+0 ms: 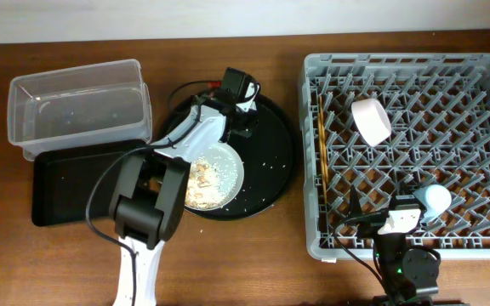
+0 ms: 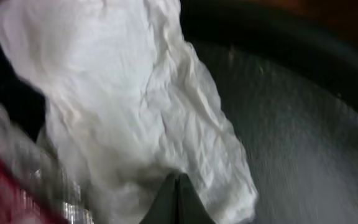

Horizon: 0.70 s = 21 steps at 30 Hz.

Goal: Sort waste into correct bins and load items into the dishwasher rack
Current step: 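Grasp the white tissue on the round tray with the left gripper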

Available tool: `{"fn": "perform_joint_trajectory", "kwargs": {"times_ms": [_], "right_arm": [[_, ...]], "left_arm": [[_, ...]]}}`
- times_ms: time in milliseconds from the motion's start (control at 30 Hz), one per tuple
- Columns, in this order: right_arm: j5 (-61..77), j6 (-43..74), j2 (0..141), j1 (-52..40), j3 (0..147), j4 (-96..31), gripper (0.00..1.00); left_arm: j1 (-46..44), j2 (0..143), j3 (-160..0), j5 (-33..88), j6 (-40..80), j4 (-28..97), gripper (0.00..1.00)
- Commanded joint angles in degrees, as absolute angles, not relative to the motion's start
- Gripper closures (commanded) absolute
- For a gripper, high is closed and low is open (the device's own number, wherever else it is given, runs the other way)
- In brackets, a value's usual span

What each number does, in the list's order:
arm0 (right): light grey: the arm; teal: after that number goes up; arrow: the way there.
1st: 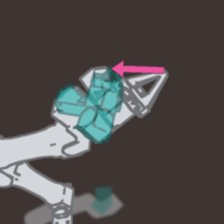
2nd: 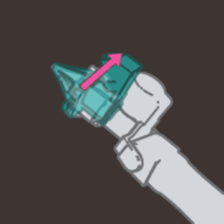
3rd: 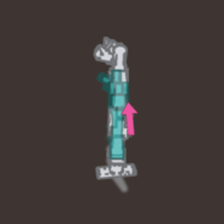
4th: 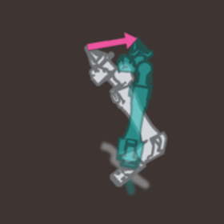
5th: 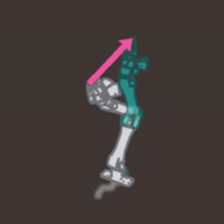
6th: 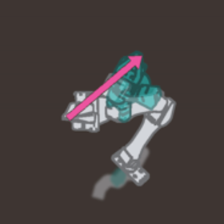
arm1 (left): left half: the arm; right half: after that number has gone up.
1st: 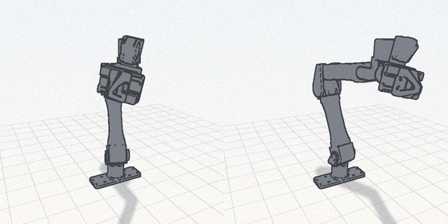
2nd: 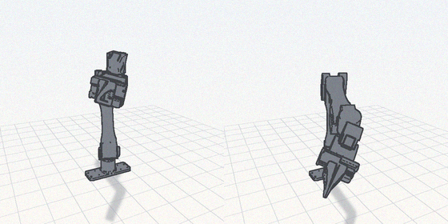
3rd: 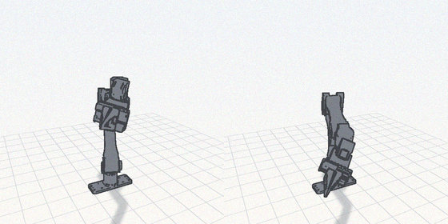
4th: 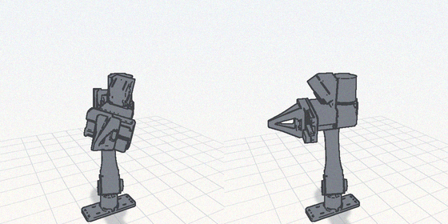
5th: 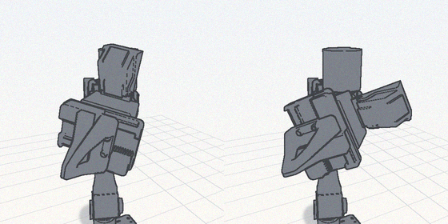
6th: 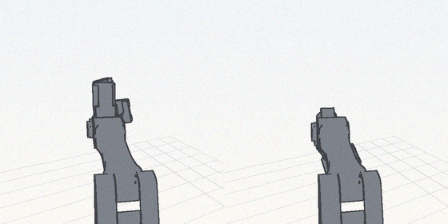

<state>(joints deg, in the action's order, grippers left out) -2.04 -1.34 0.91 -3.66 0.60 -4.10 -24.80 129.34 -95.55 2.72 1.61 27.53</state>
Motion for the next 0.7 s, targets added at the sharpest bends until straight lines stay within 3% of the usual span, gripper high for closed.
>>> {"fn": "perform_joint_trajectory", "kwargs": {"times_ms": [0, 167, 200, 233, 267, 300, 500, 567, 600, 633, 667], "right_arm": [[-2.1, -1.1, 0.5, -3.2, 0.3, -4.5, 0.02], [-2.1, -1.1, 0.5, -3.2, 0.3, -4.5, 0.02], [-2.1, -1.1, 0.5, -3.2, 0.3, -4.5, 0.02], [-2.1, -1.1, 0.5, -3.2, 0.3, -4.5, 0.02], [-2.1, -1.1, 0.5, -3.2, 0.3, -4.5, 0.02], [-2.1, -1.1, 0.5, -3.2, 0.3, -4.5, 0.02], [-2.1, -1.1, 0.5, -3.2, 0.3, -4.5, 0.02], [-2.1, -1.1, 0.5, -3.2, 0.3, -4.5, 0.02], [-2.1, -1.1, 0.5, -3.2, 0.3, -4.5, 0.02], [-2.1, -1.1, 0.5, -3.2, 0.3, -4.5, 0.02], [-2.1, -1.1, 0.5, -3.2, 0.3, -4.5, 0.02]], "left_arm": [[-25.0, 120.2, -99.9, 2.3, 1.7, 30.2, 1.00], [-24.7, 118.9, -99.9, -4.1, 1.7, 30.4, 1.00], [-24.7, 118.9, -99.9, -3.9, 1.7, 28.8, 0.88], [-24.8, 119.4, -99.9, -3.4, 1.7, 27.4, 0.51], [-24.8, 120.6, -99.9, -2.6, 1.7, 26.2, 0.34], [-24.8, 122.4, -99.9, -2.6, 1.7, 25.7, 0.28], [-24.5, 132.7, -99.9, -2.8, 1.7, 21.6, 0.29], [-24.5, 134.7, -99.9, -2.7, 1.7, 21.1, 0.36], [-24.6, 134.7, -99.9, -2.4, 1.7, 21.1, 0.50], [-24.6, 134.7, -99.9, -2.1, 1.7, 21.0, 0.70], [-24.6, 134.4, -100.8, -0.7, 1.7, 21.5, 0.96]]}}
